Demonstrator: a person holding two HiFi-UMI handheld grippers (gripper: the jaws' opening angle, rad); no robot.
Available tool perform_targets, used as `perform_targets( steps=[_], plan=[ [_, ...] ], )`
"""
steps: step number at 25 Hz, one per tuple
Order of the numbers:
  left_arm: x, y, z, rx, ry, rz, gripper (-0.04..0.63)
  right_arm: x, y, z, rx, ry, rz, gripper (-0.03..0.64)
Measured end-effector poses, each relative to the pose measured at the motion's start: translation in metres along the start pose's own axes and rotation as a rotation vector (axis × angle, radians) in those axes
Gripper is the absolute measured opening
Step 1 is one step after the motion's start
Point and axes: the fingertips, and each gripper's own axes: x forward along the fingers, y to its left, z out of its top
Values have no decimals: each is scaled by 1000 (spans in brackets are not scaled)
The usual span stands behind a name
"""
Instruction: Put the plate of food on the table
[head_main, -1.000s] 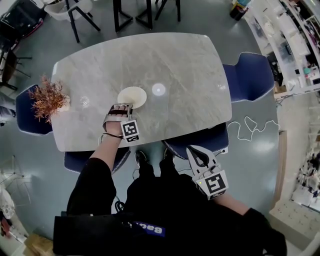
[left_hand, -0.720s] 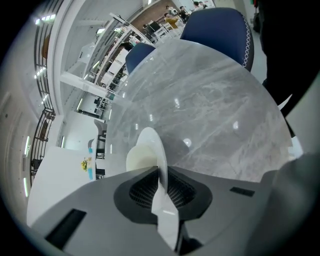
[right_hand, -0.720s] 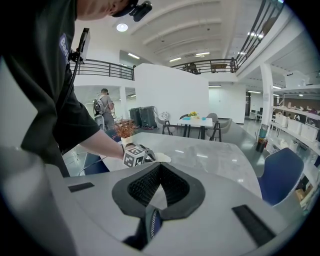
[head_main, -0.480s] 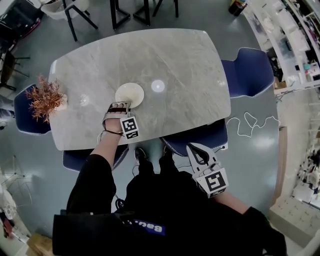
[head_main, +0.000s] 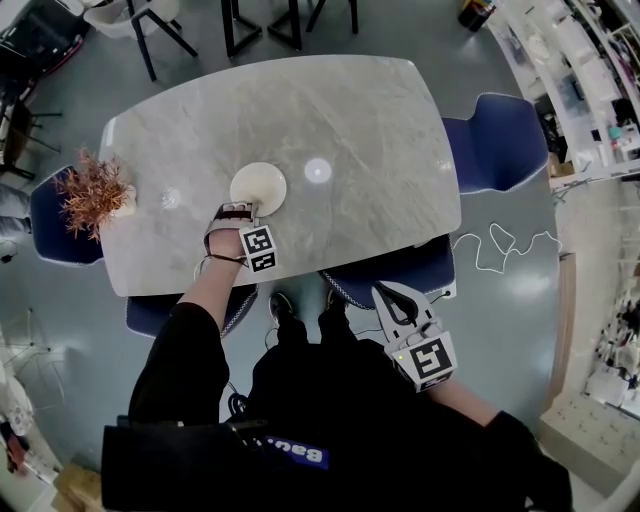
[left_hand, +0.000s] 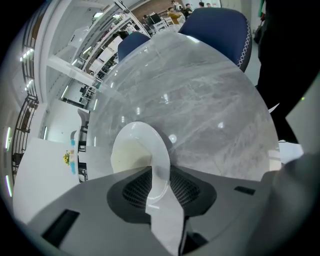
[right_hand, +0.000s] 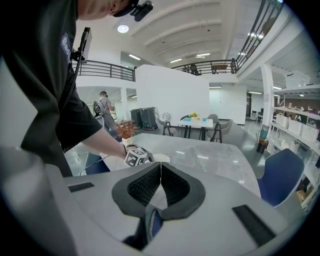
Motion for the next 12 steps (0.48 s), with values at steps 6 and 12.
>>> perform_targets(
  steps=[6, 12],
  plan=[
    [-5, -5, -9, -20, 8, -77, 140, -1, 3, 4, 14, 1, 15, 12],
    [-30, -4, -9, -129, -27, -53, 140, -2, 3, 9, -8, -57, 30, 12]
  ],
)
